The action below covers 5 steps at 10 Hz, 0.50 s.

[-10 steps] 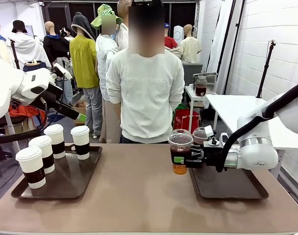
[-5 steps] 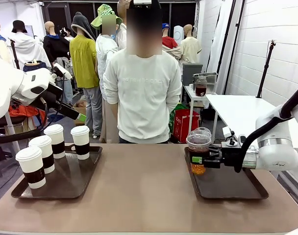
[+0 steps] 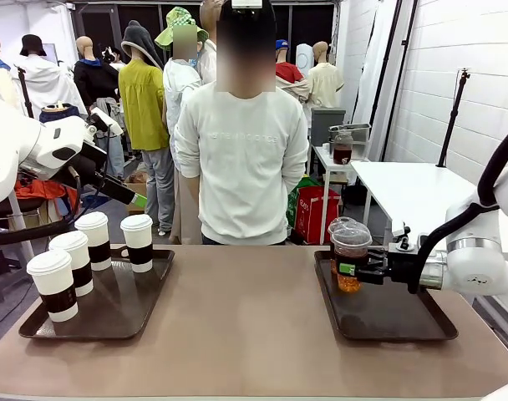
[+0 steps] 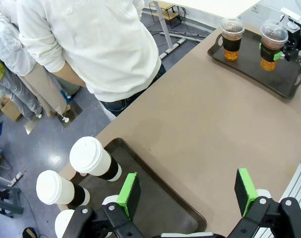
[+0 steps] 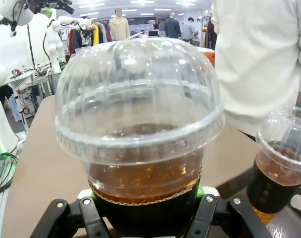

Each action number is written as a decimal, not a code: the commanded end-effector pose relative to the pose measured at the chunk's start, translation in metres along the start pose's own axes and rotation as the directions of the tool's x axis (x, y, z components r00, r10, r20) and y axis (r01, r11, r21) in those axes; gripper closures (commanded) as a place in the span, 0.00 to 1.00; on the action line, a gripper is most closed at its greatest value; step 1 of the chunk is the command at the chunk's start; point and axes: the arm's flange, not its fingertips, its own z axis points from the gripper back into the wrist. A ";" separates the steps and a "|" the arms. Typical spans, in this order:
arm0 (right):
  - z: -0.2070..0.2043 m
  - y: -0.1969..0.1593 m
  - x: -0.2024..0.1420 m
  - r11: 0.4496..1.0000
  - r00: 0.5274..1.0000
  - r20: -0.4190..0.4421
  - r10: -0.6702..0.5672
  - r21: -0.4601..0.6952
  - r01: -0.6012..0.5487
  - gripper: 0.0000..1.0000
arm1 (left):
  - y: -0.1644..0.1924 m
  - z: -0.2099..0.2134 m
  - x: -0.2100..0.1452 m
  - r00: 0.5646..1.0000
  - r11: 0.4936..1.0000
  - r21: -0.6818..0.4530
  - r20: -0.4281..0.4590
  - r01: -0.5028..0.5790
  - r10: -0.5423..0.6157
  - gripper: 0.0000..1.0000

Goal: Distribute the coffee onto the tray.
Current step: Pick up another iced Americano from the middle of the table and place it on the right Handle tray.

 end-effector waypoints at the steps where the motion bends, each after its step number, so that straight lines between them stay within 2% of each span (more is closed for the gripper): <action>1: -0.008 -0.015 -0.005 1.000 0.998 0.065 0.026 0.016 -0.027 0.32 | 0.001 0.001 -0.001 1.000 1.000 -0.004 0.002 -0.004 0.004 0.00; 5: -0.009 -0.020 -0.033 0.999 0.996 0.089 -0.004 0.051 -0.001 0.32 | 0.001 0.001 -0.001 1.000 1.000 -0.004 0.002 -0.004 0.004 0.00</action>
